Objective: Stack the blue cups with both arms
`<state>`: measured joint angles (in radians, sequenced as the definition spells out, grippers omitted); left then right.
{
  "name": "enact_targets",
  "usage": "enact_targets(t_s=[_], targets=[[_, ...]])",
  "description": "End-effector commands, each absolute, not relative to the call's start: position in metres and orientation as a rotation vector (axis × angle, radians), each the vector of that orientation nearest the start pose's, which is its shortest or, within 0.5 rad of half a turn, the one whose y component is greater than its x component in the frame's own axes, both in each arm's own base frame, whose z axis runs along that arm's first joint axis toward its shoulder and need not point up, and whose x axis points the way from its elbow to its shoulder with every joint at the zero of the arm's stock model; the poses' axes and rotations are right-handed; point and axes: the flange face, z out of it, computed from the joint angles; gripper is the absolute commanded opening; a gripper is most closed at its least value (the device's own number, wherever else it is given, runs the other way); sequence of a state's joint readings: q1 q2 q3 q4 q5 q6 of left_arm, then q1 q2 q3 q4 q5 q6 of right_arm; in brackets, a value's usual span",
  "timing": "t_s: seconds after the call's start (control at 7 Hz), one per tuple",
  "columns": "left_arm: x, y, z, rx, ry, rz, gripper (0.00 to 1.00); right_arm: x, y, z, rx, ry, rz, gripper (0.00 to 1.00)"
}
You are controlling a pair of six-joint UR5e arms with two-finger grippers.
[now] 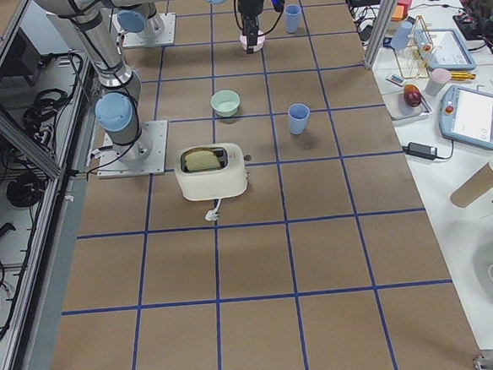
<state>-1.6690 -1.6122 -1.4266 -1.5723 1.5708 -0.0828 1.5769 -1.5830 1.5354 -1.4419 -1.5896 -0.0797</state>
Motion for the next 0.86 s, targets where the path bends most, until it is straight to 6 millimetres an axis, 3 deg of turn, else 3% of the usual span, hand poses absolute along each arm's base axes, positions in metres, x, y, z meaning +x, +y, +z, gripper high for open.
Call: enact_targets(t_s=[0.0,0.57,0.71], targets=[[-0.183,-0.501,0.538,0.024,3.147,-0.159,1.0,0.135,-0.477,0.499,-0.124,3.149,0.131,1.0],[-0.178,-0.503,0.538,0.005,3.148,-0.156,1.0,0.135,-0.478,0.499,-0.136,3.15,0.127,1.0],[-0.157,-0.518,0.523,-0.05,3.15,-0.108,1.0,0.134,-0.477,0.498,-0.13,3.153,0.134,1.0]])
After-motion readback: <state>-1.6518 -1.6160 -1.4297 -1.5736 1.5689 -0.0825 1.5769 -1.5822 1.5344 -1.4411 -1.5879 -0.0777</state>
